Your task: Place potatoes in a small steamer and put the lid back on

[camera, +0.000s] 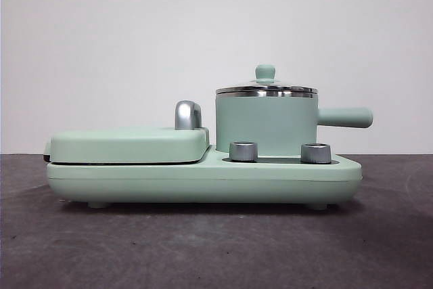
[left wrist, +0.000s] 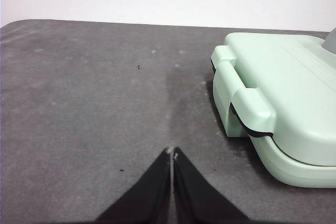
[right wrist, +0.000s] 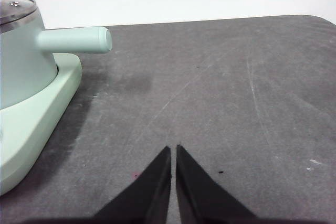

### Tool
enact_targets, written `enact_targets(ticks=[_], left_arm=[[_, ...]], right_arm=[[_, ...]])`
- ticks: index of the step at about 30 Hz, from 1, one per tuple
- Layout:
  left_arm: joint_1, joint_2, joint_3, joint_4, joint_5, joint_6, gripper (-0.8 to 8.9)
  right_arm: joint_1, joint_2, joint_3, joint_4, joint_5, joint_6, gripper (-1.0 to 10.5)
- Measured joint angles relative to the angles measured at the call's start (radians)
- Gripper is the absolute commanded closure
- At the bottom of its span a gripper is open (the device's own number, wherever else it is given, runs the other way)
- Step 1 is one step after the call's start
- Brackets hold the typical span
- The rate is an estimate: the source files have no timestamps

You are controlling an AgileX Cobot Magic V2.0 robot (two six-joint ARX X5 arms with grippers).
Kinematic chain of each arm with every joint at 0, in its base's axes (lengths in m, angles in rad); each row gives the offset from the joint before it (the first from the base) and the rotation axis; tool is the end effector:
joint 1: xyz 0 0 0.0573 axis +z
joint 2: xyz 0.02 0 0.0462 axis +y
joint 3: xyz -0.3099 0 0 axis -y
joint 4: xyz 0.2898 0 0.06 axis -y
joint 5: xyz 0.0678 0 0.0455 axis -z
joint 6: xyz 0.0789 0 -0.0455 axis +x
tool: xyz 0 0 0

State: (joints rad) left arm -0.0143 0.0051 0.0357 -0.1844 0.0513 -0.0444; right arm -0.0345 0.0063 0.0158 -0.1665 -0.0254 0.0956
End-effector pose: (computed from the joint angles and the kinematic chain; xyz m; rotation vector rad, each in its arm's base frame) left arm 0.1427 -0.0061 0.1515 -0.0471 0.1552 -0.0620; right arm 0.1442 -0.0030 0.1453 0.1001 0.1564 -0.0166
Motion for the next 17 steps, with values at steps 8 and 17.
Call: enact_targets(ticks=[8,17], left_arm=[[0.0,0.0,0.0,0.0,0.0,0.0,8.08],[0.0,0.0,0.0,0.0,0.0,0.0,8.08]], right_arm=[[0.0,0.0,0.0,0.004,0.0,-0.002,9.3],[0.0,0.0,0.0,0.006,0.0,-0.002,9.3]])
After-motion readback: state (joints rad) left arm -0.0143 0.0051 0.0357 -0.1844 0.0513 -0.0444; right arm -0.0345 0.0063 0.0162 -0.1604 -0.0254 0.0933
